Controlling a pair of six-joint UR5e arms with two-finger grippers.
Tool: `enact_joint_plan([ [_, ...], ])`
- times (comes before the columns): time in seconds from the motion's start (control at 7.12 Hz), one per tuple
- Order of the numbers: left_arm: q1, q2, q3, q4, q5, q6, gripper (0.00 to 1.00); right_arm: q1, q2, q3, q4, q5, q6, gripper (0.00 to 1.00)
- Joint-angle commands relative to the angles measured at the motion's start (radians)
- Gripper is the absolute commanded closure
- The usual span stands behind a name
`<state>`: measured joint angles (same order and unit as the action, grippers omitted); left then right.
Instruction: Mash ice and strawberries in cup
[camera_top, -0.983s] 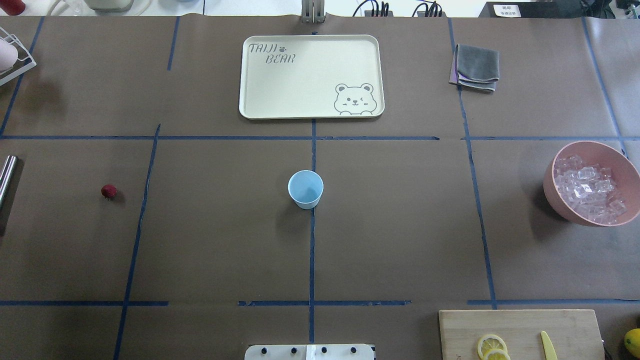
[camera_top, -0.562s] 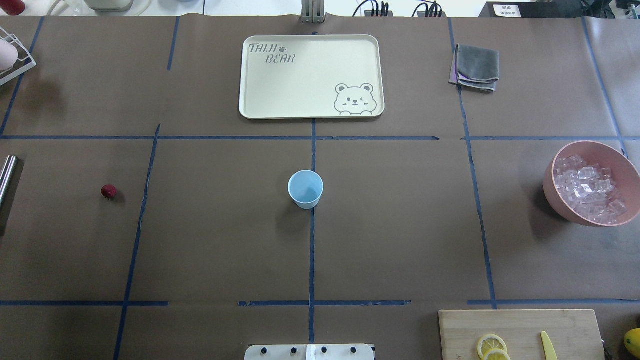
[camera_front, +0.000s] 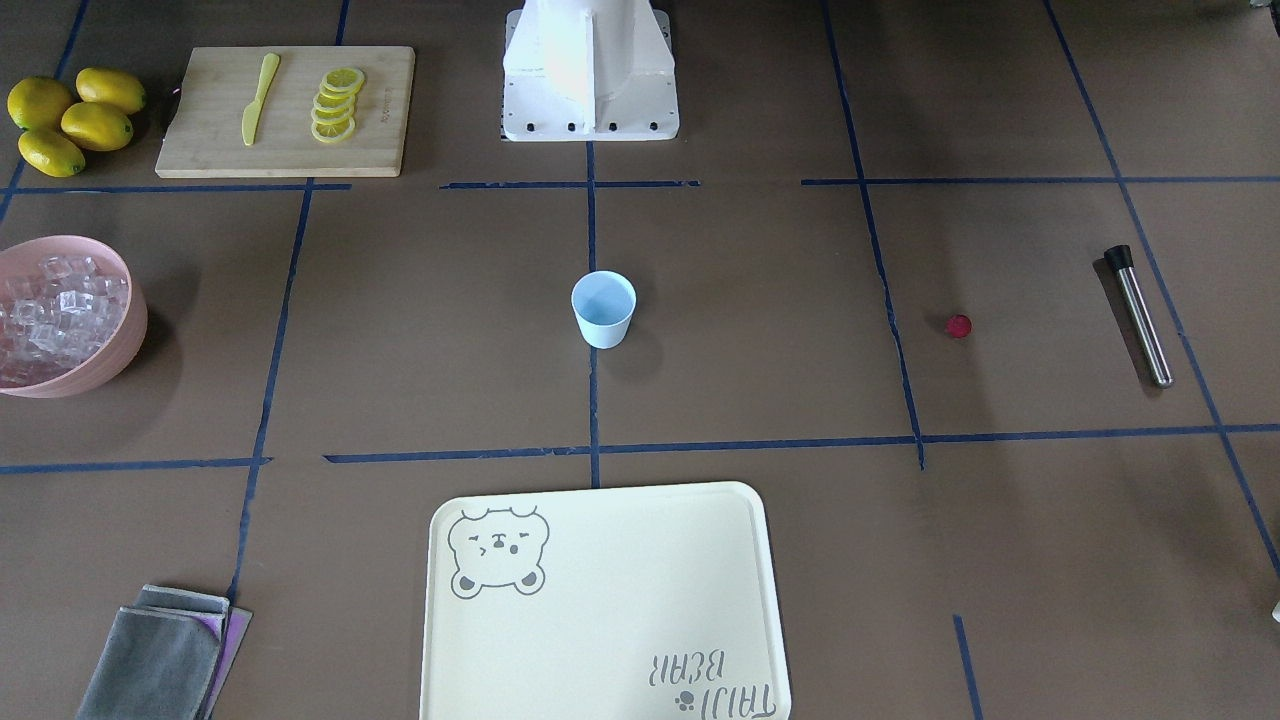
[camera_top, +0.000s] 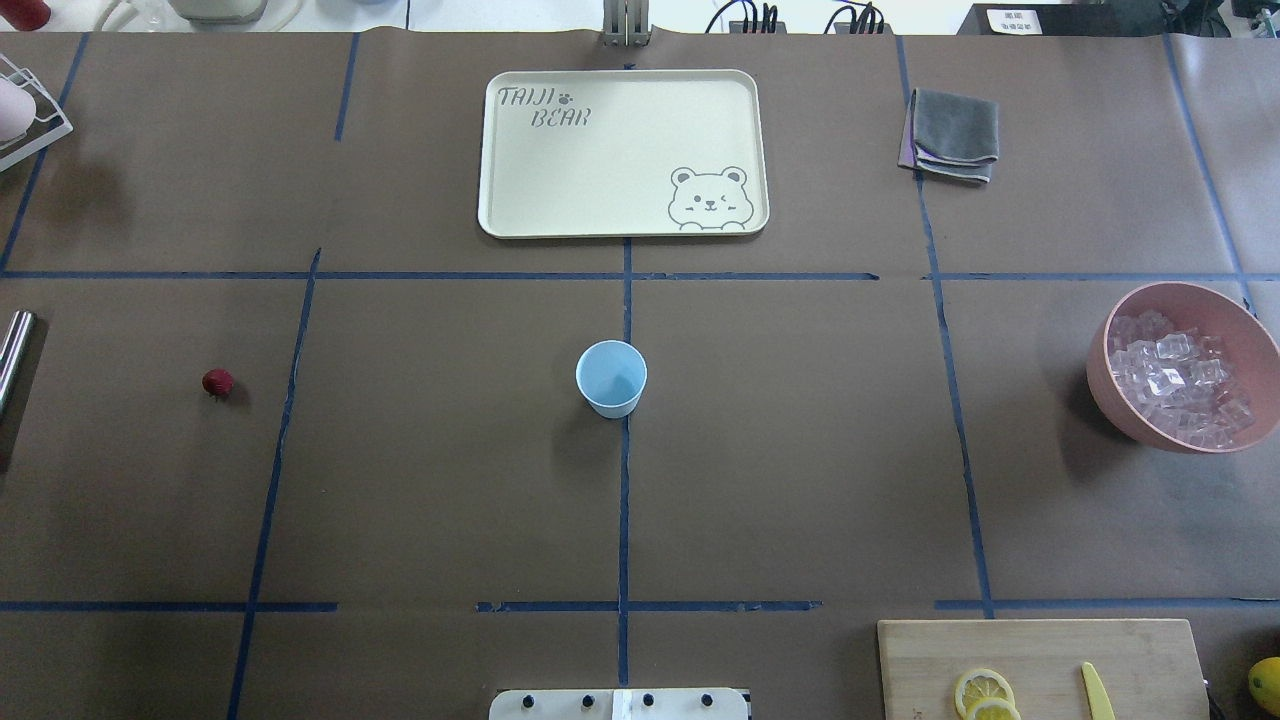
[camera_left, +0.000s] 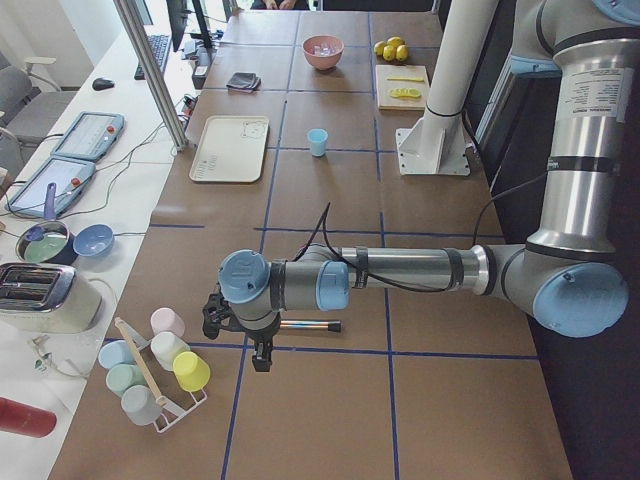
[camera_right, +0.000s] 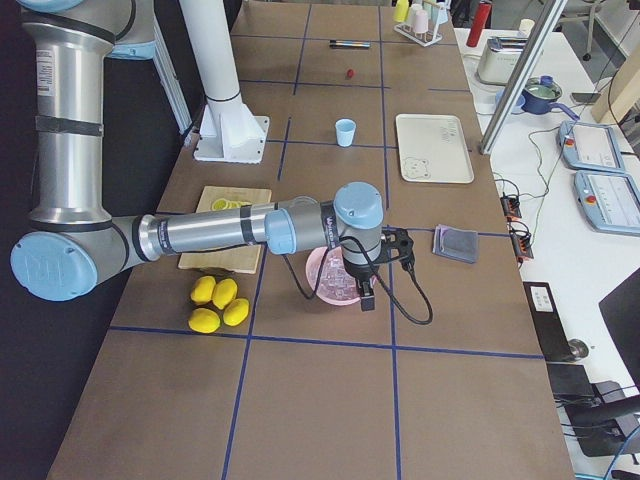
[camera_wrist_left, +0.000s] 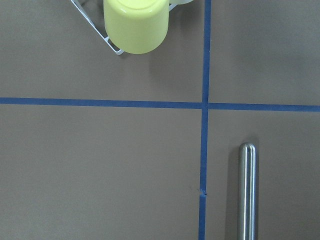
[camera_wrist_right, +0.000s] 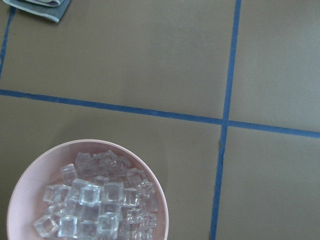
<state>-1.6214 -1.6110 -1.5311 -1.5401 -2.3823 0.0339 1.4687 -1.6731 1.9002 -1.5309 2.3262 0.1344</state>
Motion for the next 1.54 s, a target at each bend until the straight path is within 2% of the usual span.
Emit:
enact_joint_plan([
  [0.0,0.0,0.0,-0.001,0.0,0.0,0.001,0.0,-0.107,-0.022,0.036,0.005,-0.005,0.083,0.04],
  [0.14,0.0,0.002,-0.001,0.0,0.0,0.001,0.0,-0.143,-0.026,0.039,0.017,-0.005,0.085,0.15],
  [0.42,0.0,-0.001,-0.003,0.0,0.0,0.0,0.0,-0.179,-0.043,0.037,0.017,-0.008,0.074,0.26],
  [0.56,0.0,-0.001,-0.006,0.0,0.0,-0.003,0.0,-0.198,-0.045,0.037,0.018,-0.013,0.073,0.26],
  [0.7,0.0,-0.003,-0.004,0.0,0.0,-0.003,0.0,-0.226,-0.045,0.036,0.018,-0.062,0.074,0.25],
  [0.98,0.0,-0.004,-0.004,0.0,0.0,-0.003,0.0,-0.263,-0.043,0.017,0.02,-0.074,0.077,0.26],
  [1.12,0.003,-0.006,-0.004,0.0,0.0,-0.003,0.0,-0.271,-0.04,0.007,0.02,-0.08,0.076,0.32],
  [1.4,0.003,-0.007,-0.004,0.0,0.0,-0.005,0.0,-0.327,-0.028,0.001,0.02,-0.121,0.074,0.33],
])
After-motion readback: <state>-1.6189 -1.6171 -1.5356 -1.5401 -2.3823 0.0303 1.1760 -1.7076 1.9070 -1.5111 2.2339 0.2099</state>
